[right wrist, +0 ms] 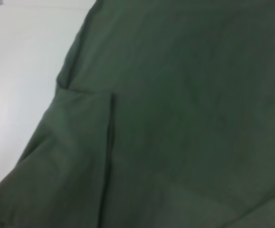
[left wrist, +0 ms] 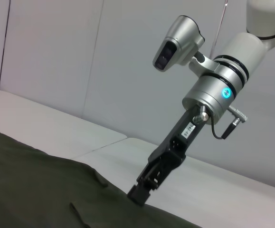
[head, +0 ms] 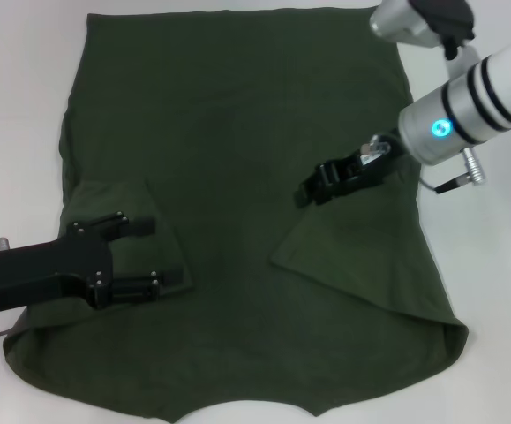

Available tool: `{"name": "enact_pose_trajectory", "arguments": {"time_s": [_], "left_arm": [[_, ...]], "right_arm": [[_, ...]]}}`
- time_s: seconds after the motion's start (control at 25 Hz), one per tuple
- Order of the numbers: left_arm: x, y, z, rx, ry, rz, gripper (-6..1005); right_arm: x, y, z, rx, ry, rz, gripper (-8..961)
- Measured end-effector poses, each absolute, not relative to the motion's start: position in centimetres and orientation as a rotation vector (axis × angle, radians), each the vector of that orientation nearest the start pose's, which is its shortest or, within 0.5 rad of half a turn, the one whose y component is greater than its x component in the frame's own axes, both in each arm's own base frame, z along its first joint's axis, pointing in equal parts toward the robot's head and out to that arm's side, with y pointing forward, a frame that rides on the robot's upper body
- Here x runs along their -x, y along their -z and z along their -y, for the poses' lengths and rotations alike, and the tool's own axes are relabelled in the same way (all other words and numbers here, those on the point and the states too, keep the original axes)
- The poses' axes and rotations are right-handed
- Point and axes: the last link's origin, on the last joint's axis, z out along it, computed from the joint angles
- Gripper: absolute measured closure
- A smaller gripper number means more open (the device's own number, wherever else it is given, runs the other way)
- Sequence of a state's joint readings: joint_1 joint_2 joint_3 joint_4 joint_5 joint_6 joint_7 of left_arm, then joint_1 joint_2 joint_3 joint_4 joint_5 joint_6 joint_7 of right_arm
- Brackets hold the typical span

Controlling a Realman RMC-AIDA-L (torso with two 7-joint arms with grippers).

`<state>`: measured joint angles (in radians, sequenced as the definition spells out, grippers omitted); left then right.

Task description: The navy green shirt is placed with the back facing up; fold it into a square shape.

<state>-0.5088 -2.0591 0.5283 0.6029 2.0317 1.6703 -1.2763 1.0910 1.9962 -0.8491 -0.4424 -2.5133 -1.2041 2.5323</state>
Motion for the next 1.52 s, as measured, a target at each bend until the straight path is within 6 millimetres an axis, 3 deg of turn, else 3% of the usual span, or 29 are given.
{"name": "enact_pose_trajectory", "arguments": {"time_s": [0.24,0.44,0.64,0.84,1.16,1.52], "left_arm": [[27.6,-1.7,-31.4,2.675,0.830,0.606,68],[27.3,-2.0,-31.8,2.671,0.857,0.695,68],[26.8,-3.3,-33.1,2.639,0.864,0.946,65],[27.7,-6.4,-33.4,2.528,0.786,1.264,61],[32.0,-10.6,-31.8,2.248,0.530,1.753,64],[34.5,-10.6,-30.4,2.125,0.349,1.887,65]], "right_arm": [[-15.7,2.5,-44.7,2.451,-0.054,-1.478,577],[-17.7,-0.7,-44.7,2.440,-0.210,-1.485,329],[-20.9,-4.3,-43.8,2.390,-0.356,-1.512,93],[-23.0,-6.7,-42.3,2.417,-0.396,-1.518,54],[-23.8,-7.3,-41.2,2.493,-0.336,-1.475,8],[-23.6,-6.8,-41.1,2.548,-0.254,-1.416,8]]}}
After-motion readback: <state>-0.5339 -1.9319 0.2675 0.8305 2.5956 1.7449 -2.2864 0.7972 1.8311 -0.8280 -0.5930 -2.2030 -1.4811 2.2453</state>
